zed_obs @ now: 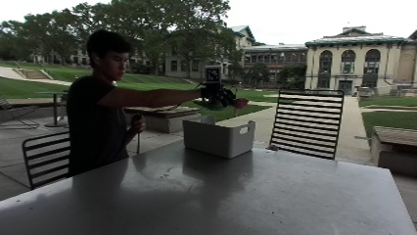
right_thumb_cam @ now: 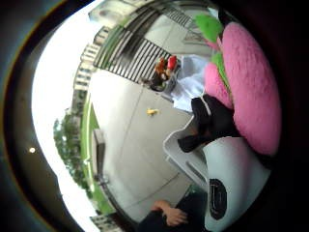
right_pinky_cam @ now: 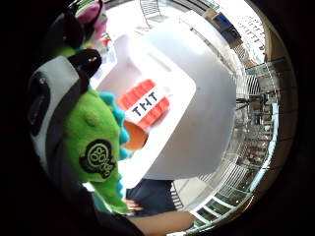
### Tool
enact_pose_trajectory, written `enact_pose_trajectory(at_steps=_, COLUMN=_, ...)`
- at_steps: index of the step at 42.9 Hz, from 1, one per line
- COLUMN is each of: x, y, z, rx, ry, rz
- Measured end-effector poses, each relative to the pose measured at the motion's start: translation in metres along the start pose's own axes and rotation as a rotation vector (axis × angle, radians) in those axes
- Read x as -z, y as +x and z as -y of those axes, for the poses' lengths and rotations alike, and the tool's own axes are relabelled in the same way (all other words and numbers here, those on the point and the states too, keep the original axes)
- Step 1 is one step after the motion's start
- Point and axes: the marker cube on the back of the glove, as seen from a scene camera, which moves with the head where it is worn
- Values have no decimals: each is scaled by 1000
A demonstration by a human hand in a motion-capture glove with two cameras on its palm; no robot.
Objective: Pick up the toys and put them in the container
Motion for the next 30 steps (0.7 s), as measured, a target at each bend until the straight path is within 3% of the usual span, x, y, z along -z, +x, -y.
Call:
enact_pose_trajectory(at_steps=7, x=-8, y=-1, z=-4, rx=-63, ry=-23, rz=45)
enact_pose_trajectory(at_steps=12, x=-10, y=-3, z=-8, rx=-337, ry=-87, rz=393)
enact_pose_trajectory(at_steps=16, x=-7, y=5, z=-11, rx=-562, ry=-88, rz=510)
enact_pose_trajectory(at_steps=30, x=-28, y=53, z=-83, rx=-696, ry=-56, rz=416)
